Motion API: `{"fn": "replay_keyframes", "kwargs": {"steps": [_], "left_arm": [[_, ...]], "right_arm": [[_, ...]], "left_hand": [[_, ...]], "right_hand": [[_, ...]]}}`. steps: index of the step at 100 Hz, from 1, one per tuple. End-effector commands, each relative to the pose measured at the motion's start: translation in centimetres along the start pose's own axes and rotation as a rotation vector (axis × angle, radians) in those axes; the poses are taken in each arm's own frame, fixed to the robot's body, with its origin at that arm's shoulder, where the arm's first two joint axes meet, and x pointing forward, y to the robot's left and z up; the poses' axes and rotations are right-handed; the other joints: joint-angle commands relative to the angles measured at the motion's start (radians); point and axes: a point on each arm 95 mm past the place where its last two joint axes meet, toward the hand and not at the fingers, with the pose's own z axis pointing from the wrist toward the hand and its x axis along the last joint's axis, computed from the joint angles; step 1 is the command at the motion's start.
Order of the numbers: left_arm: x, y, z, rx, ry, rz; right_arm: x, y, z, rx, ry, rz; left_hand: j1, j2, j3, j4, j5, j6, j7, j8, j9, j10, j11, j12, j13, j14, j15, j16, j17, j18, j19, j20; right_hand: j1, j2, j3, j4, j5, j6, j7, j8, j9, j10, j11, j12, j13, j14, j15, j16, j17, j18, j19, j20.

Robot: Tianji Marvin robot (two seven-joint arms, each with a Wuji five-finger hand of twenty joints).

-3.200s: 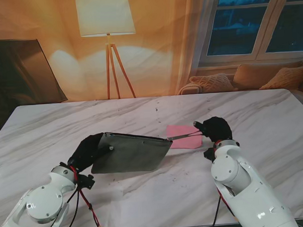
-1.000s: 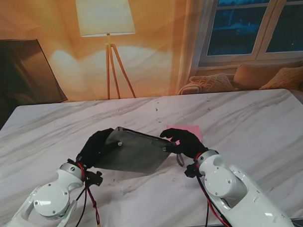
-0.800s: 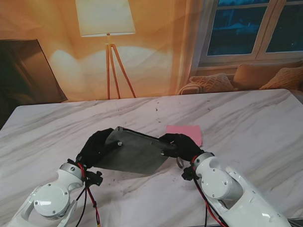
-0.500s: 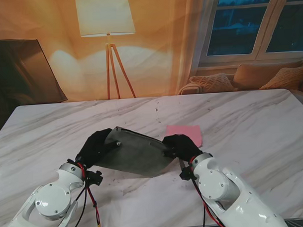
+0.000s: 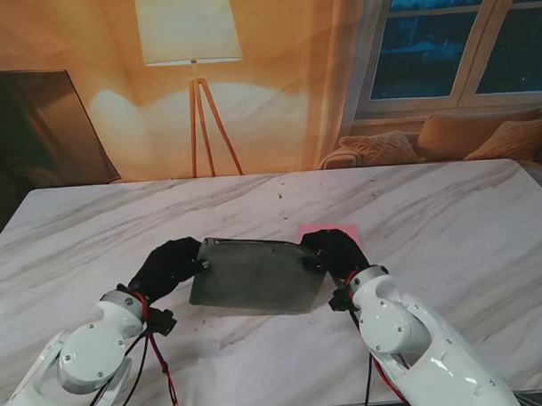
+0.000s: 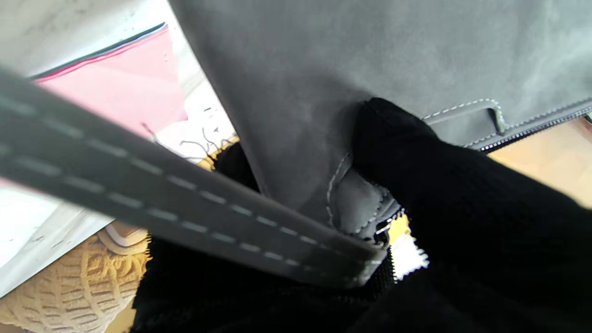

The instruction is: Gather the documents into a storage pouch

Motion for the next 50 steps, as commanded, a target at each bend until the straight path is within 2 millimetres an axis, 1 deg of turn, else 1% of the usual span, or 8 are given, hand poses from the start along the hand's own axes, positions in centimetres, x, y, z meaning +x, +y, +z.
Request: {"fn": "replay_keyframes", "kwargs": {"steps": [1,9,23,27,32,38,44,50], "left_arm": [[0.2,-0.1,-0.1,0.000,0.001,-0.005],[0.2,-0.3,0.1,0.007,-0.006,0.008],[0.1,-0.8,0.4,0.018,-0.003,0.056],[0.0,-1.0,0.4,0.021,-0.001,0.070],[0.0,-1.2,0.6,0.020,0.008,0.085],[0.0,-1.4,0.7,0.014,0.023,0.093],[0.1,-1.5,0.7,0.000,0.033,0.088],[0.2,-1.6,0.8,-0.030,0.039,0.067]], "right_arm": [[-0.5,0.8,-0.2,0.003,-0.004,-0.023],[-0.8,1.4,-0.4,-0.006,-0.005,-0.045],[-1.5,2.1,-0.8,-0.019,0.002,-0.097],[-1.7,2.1,-0.9,-0.023,0.007,-0.113],[-1.9,2.1,-1.0,-0.034,0.014,-0.131],[-2.1,2.0,-1.2,-0.041,0.020,-0.146],[-2.2,1.8,-1.5,-0.041,0.026,-0.157],[-2.3,1.6,-1.7,-0.042,0.034,-0.167]], "left_hand": [[-0.021,-0.018,0.021,0.033,-0.048,-0.033,-0.028,-0.007,-0.056,-0.007,0.012,-0.067,-0.051,-0.011,-0.022,-0.011,-0.010,-0.067,-0.015,-0.015],[-0.058,0.000,0.047,0.041,-0.078,-0.030,-0.117,-0.006,-0.102,-0.008,0.000,-0.089,-0.072,-0.019,-0.042,-0.019,-0.009,-0.068,-0.027,-0.012],[-0.134,0.061,0.105,0.090,-0.132,-0.030,-0.226,-0.028,-0.193,-0.030,-0.014,-0.099,-0.058,-0.011,-0.002,0.015,-0.011,-0.068,0.003,0.021],[-0.150,0.078,0.124,0.110,-0.145,-0.043,-0.244,-0.039,-0.228,-0.034,-0.013,-0.095,-0.055,-0.012,0.018,0.032,-0.011,-0.069,0.024,0.037],[-0.151,0.079,0.144,0.122,-0.143,-0.059,-0.247,-0.047,-0.263,-0.040,-0.012,-0.090,-0.061,-0.019,0.031,0.045,-0.004,-0.074,0.044,0.048],[-0.136,0.062,0.173,0.116,-0.119,-0.078,-0.232,-0.045,-0.304,-0.045,-0.008,-0.078,-0.077,-0.031,0.049,0.065,0.000,-0.082,0.061,0.054],[-0.119,0.053,0.181,0.096,-0.094,-0.091,-0.224,-0.039,-0.338,-0.047,-0.002,-0.061,-0.098,-0.043,0.067,0.090,-0.004,-0.094,0.066,0.052],[-0.104,0.045,0.183,0.081,-0.066,-0.089,-0.231,-0.042,-0.367,-0.043,0.022,-0.020,-0.115,-0.048,0.126,0.157,-0.004,-0.113,0.111,0.079]], "right_hand": [[0.102,0.102,0.027,0.021,0.096,-0.058,0.085,0.062,-0.011,0.072,0.025,0.015,0.084,-0.093,0.094,0.033,0.012,-0.018,0.051,-0.007],[0.108,0.103,0.026,0.023,0.102,-0.056,0.083,0.069,-0.011,0.076,0.031,0.018,0.090,-0.092,0.109,0.038,0.017,-0.017,0.059,0.001],[0.115,0.098,0.029,0.025,0.116,-0.049,0.081,0.081,-0.008,0.092,0.040,0.022,0.105,-0.089,0.123,0.043,0.033,-0.014,0.069,0.013],[0.116,0.096,0.031,0.025,0.120,-0.047,0.080,0.083,-0.007,0.094,0.042,0.023,0.110,-0.089,0.126,0.043,0.039,-0.014,0.071,0.016],[0.114,0.091,0.037,0.025,0.124,-0.044,0.079,0.087,-0.005,0.101,0.045,0.023,0.120,-0.089,0.128,0.043,0.051,-0.014,0.072,0.019],[0.112,0.088,0.042,0.023,0.125,-0.043,0.076,0.088,-0.004,0.099,0.047,0.021,0.127,-0.089,0.129,0.043,0.060,-0.012,0.074,0.023],[0.111,0.086,0.045,0.023,0.124,-0.041,0.075,0.089,-0.003,0.103,0.047,0.020,0.131,-0.088,0.131,0.043,0.065,-0.011,0.075,0.025],[0.110,0.084,0.047,0.021,0.124,-0.041,0.073,0.088,-0.003,0.097,0.048,0.019,0.133,-0.088,0.132,0.042,0.067,-0.011,0.075,0.028]]}}
